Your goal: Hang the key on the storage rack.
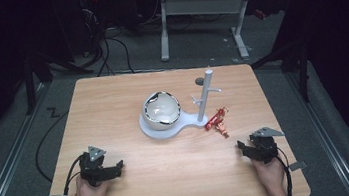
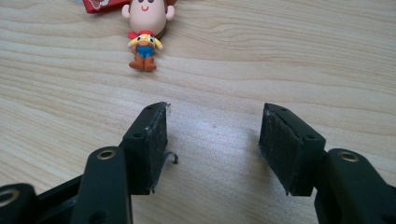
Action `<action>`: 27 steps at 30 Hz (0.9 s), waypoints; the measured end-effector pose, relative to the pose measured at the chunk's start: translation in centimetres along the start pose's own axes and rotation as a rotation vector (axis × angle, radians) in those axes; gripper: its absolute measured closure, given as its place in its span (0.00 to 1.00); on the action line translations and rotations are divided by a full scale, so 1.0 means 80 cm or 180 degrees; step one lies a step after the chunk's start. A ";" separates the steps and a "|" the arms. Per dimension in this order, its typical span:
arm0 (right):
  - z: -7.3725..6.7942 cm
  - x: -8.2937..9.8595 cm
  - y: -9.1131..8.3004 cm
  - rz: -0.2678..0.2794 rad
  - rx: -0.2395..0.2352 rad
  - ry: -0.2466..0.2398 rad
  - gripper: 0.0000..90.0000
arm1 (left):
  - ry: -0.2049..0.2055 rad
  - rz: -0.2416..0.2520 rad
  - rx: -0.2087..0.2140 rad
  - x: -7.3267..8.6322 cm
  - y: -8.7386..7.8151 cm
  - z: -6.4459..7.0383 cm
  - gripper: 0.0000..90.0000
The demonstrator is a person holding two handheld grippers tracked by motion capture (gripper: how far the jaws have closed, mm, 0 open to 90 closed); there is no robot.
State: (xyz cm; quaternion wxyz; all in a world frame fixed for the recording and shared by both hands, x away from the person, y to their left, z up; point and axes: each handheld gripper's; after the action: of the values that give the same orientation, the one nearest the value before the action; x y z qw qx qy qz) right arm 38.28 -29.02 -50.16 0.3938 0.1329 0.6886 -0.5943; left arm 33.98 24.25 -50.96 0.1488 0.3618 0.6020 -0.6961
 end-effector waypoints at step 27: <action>-0.004 0.001 -0.002 0.0001 0.0007 -0.0003 0.47 | -0.0038 0.0065 -0.0037 0.000 -0.001 0.005 0.17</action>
State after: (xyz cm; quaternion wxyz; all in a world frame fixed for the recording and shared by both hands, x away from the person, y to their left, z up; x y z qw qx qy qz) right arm 38.01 -28.81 -50.15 0.3941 0.1332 0.6877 -0.5950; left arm 33.77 23.86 -50.88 0.1616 0.3629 0.6014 -0.6932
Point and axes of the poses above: each handheld gripper's, and its own axes: y roughly forward along the jaws, x roughly out of its underside, z roughly to its right, and after that the axes turned 3 degrees about -z, right-handed
